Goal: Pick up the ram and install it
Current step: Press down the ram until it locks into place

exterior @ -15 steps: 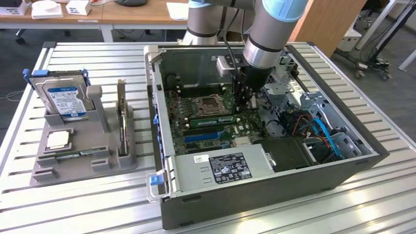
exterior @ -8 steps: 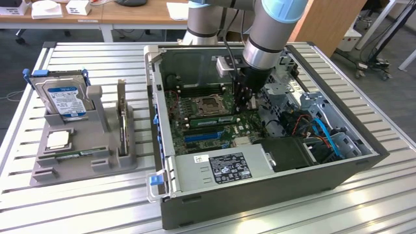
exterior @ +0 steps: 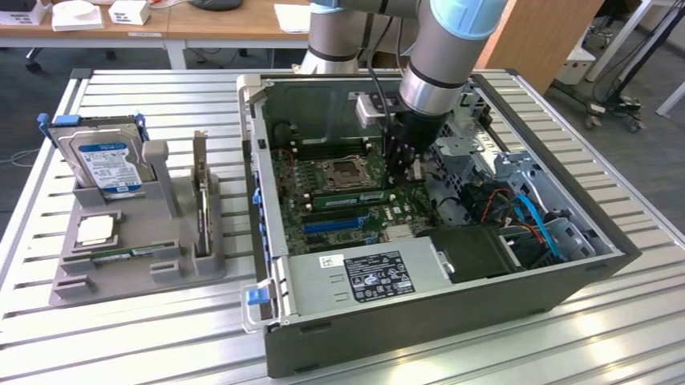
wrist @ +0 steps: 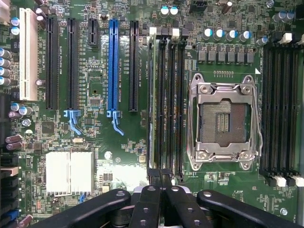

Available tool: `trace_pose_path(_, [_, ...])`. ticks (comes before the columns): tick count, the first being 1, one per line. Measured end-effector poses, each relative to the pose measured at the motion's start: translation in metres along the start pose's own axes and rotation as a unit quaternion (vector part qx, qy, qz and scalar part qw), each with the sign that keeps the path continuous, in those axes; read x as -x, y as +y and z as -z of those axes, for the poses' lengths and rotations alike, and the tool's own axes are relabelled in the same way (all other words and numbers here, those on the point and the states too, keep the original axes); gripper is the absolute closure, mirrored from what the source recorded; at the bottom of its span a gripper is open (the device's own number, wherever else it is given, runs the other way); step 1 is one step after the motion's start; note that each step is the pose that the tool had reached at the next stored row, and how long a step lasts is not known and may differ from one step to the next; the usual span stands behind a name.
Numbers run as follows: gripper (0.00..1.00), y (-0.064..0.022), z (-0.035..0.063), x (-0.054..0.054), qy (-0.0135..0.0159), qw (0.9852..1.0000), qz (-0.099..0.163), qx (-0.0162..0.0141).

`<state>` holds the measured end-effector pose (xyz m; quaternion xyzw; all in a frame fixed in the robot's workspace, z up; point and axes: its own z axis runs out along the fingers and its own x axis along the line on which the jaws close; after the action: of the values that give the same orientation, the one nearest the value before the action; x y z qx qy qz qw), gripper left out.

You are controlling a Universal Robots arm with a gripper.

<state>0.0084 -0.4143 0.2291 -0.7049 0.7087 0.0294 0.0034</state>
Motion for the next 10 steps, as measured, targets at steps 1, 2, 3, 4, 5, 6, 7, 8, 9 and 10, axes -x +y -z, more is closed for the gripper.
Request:
trace_pose_path(1, [0.9,0.0,-0.0001,-0.0001,0.0002,1.0,0.0,0.0001])
trace_pose_path(2, [0.9,0.0,-0.0001,-0.0001,0.0002,1.0,0.0,0.0001])
trace_pose_path(3, [0.9,0.0,-0.0001,-0.0001,0.0002,1.0,0.0,0.0001])
trace_pose_path(4, [0.9,0.0,-0.0001,-0.0001,0.0002,1.0,0.0,0.0001])
trace_pose_path(5, [0.9,0.0,-0.0002,-0.0001,0.0002,1.0,0.0,0.0001])
trace_pose_path(6, [0.9,0.0,-0.0004,-0.0001,0.0002,1.0,0.0,0.0001])
trace_pose_path(7, [0.9,0.0,-0.0009,0.0,-0.0001,1.0,0.0,0.0])
trace_pose_path(8, [0.9,0.0,-0.0011,-0.0001,0.0001,1.0,0.0,0.0])
trace_pose_path(9, [0.9,0.0,-0.0011,-0.0001,0.0002,1.0,0.0,0.0001])
trace_pose_path(10, [0.9,0.0,-0.0011,-0.0002,0.0003,1.0,0.0,0.0001])
